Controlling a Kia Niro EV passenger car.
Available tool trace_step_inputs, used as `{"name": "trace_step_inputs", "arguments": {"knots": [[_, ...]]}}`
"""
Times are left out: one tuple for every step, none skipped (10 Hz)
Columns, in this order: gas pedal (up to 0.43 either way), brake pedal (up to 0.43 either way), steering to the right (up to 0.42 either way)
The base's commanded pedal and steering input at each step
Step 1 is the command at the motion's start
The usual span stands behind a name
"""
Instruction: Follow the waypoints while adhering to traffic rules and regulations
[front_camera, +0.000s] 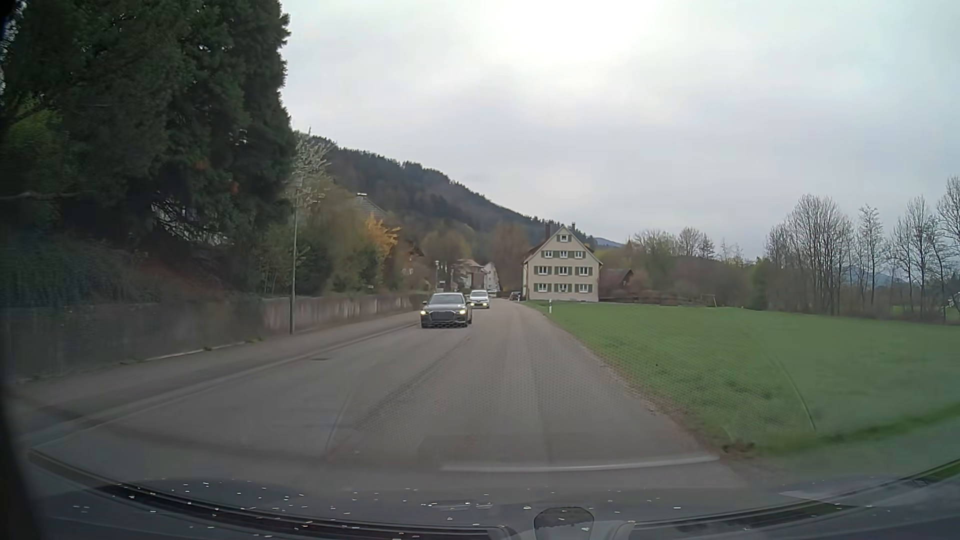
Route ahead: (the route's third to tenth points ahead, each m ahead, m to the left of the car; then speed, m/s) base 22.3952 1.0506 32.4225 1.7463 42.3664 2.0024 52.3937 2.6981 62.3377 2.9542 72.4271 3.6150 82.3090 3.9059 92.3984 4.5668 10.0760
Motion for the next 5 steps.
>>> {"name": "trace_step_inputs", "arguments": {"knots": [[0.039,0.0,-0.001],[0.039,0.0,-0.001],[0.039,0.0,-0.001],[0.039,0.0,-0.001],[0.039,0.0,-0.001]]}}
